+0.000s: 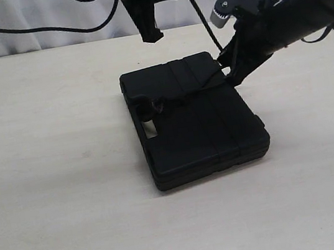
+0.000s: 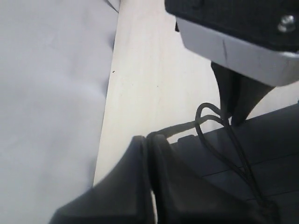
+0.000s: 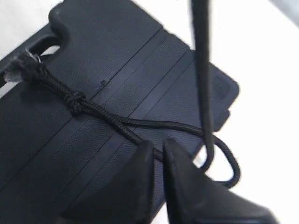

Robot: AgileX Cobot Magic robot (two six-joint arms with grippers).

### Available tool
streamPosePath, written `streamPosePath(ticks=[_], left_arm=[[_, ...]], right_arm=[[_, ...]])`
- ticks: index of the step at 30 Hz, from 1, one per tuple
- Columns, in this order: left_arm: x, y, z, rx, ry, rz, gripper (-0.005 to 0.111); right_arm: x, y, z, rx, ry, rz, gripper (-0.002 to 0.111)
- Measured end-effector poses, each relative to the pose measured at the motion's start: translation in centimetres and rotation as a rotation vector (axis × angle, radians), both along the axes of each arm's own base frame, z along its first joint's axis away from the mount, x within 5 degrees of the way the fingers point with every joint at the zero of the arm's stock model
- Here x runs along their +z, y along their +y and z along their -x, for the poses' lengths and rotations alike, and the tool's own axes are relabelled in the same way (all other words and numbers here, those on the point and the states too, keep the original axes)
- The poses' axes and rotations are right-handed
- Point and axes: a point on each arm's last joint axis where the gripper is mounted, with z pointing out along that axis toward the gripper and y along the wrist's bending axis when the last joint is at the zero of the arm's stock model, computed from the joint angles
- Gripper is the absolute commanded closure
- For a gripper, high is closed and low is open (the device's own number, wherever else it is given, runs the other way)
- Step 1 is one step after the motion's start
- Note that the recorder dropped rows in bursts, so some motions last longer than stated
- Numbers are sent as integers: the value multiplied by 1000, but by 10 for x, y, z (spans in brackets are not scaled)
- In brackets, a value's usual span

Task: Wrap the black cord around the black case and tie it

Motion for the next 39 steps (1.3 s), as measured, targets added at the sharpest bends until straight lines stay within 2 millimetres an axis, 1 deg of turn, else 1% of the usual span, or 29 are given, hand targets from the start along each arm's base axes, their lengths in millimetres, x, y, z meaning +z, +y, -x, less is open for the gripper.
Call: streamPosePath(ticks=[2, 3, 4, 6, 8, 11, 13, 14, 16, 18, 19, 22, 24, 26, 29, 30, 31, 32, 35, 39], left_arm=[[0, 0, 0, 3, 4, 1, 107], [0, 0, 0, 2, 3, -1, 107], [0, 0, 0, -1, 7, -1, 107], [-2, -1, 3, -28, 29, -9, 107], [-3, -1, 6, -52, 44, -20, 107], [-3, -1, 6, -60, 51, -23, 107], [-3, -1, 7, -61, 52, -23, 107], [-4, -1, 7, -64, 54, -24, 107], [-4, -1, 8, -72, 60, -26, 107], [-4, -1, 8, -75, 63, -27, 107], [-4, -1, 8, -77, 64, -29, 107], [-5, -1, 9, -79, 67, -31, 106], [-5, -1, 9, -70, 83, -27, 99], [-5, 0, 9, -53, 100, -31, 86], [-9, 3, 8, -28, 112, -82, 63], [-10, 5, 8, -17, 118, -103, 53], [-13, 8, 7, 3, 124, -148, 49], [-15, 10, 7, 14, 132, -165, 47], [-20, 14, 10, 40, 210, -215, 48], [-28, 14, 14, 21, 299, -239, 48]], right_arm=[[5, -3, 2, -25, 1, 11, 70], [5, -4, 2, -44, 1, 13, 62], [6, -5, 0, -73, -14, 8, 58], [9, -7, -6, -122, -68, -7, 57], [13, -3, -8, -133, -119, -29, 57], [12, 12, -9, -90, -155, -45, 57], [6, 20, -12, -99, -173, -49, 59], [4, 22, -14, -110, -179, -51, 64], [-2, 25, -17, -133, -195, -48, 80], [-5, 25, -20, -147, -201, -43, 101], [-6, 25, -20, -150, -200, -43, 104], [-7, 25, -20, -145, -199, -41, 104], [-7, 25, -20, -142, -198, -40, 104], [-7, 26, -20, -136, -195, -38, 104], [-6, 26, -19, -138, -193, -45, 104], [-4, 24, -17, -146, -192, -53, 104], [1, 21, -15, -159, -196, -65, 104], [4, 18, -13, -171, -198, -72, 104], [10, 9, -6, -205, -211, -77, 104], [25, 7, 2, -223, -239, -107, 104]])
